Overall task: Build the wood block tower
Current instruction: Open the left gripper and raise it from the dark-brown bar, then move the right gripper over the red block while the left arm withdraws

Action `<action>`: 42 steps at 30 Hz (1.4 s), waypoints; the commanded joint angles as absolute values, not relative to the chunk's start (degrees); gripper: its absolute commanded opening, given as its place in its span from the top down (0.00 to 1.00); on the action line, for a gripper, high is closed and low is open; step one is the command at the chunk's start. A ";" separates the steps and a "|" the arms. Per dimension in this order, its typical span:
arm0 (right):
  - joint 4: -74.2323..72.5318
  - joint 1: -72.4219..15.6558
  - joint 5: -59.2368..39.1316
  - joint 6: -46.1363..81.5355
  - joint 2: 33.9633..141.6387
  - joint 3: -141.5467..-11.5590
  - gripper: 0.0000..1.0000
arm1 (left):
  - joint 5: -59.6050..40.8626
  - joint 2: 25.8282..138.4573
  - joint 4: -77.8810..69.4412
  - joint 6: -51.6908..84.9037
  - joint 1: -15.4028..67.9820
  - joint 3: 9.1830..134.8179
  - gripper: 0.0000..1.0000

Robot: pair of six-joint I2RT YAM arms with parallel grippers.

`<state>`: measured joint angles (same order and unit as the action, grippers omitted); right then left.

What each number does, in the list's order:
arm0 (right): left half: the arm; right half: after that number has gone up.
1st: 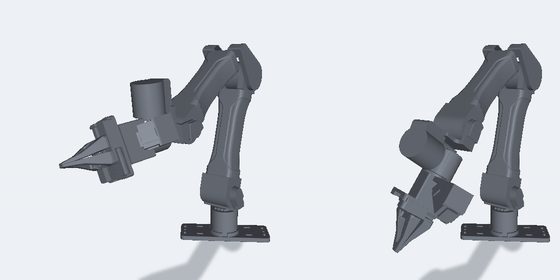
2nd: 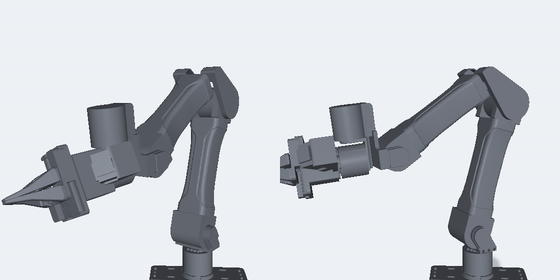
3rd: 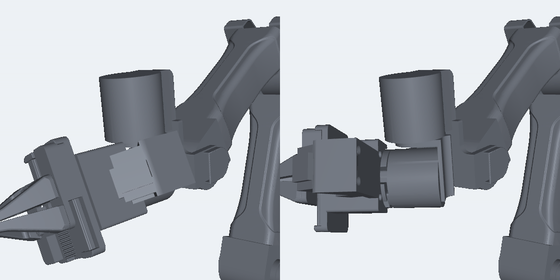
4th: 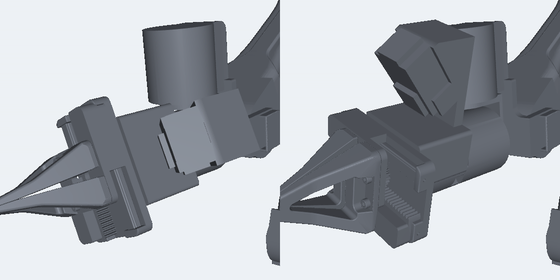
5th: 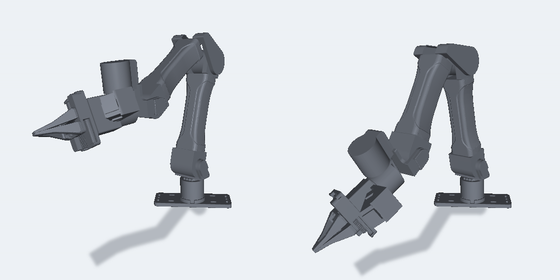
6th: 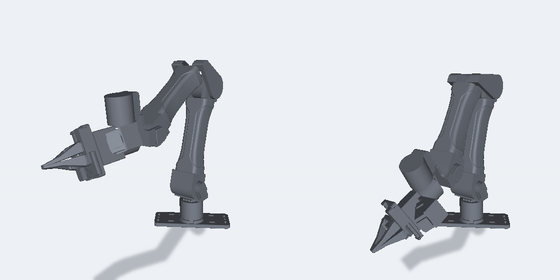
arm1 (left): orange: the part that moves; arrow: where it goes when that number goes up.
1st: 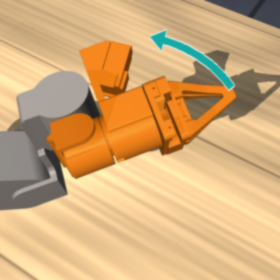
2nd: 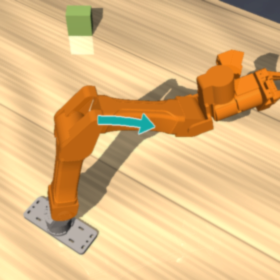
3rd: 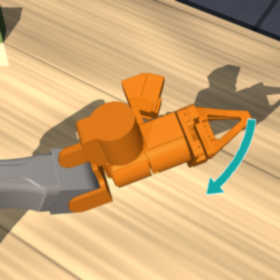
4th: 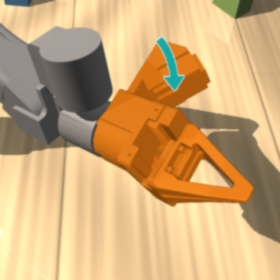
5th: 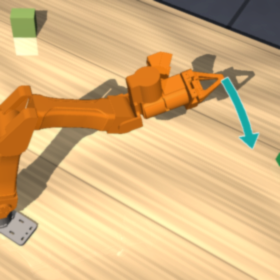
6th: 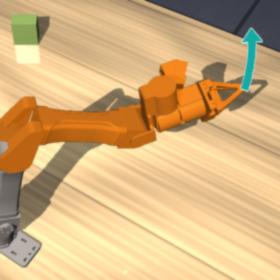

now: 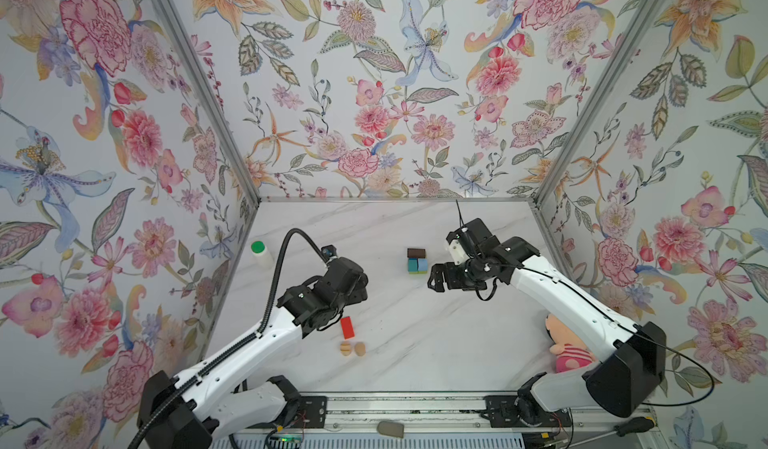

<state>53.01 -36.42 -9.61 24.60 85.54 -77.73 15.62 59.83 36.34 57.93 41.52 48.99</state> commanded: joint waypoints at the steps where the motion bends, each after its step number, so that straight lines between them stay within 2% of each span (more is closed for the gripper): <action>1: 54.07 -40.07 -7.95 28.58 92.15 -83.33 0.01 | 16.82 54.88 38.44 62.49 40.87 43.69 0.19; 5: 54.85 -43.97 -9.72 31.47 101.60 -91.37 0.00 | 17.38 49.52 42.63 64.19 40.71 40.56 0.19; 8: 56.95 -46.98 -8.97 32.21 108.53 -97.06 0.04 | 17.68 43.86 45.44 66.33 40.67 37.59 0.19; 15: 58.17 -51.86 -10.44 33.77 120.13 -107.01 0.27 | 17.75 35.07 52.92 68.11 40.30 36.10 0.19; 18: 58.14 -53.46 -10.74 33.84 123.14 -110.13 0.33 | 17.24 34.29 54.72 67.87 40.12 36.23 0.19; 27: 58.12 -58.62 -10.84 33.70 131.91 -117.65 0.34 | 11.39 29.87 54.38 67.96 40.16 33.67 0.21; 34: 58.15 -61.79 -11.65 34.21 137.59 -122.68 0.34 | 11.05 24.47 59.95 69.01 40.19 34.36 0.21; 42: 58.19 -62.93 -10.21 34.79 139.91 -124.16 0.35 | 12.16 25.70 61.24 66.85 40.19 36.25 0.21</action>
<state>56.77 -62.83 -11.31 33.80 138.80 -122.50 11.79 25.21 59.27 68.18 40.75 34.52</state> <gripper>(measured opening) 0.651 0.795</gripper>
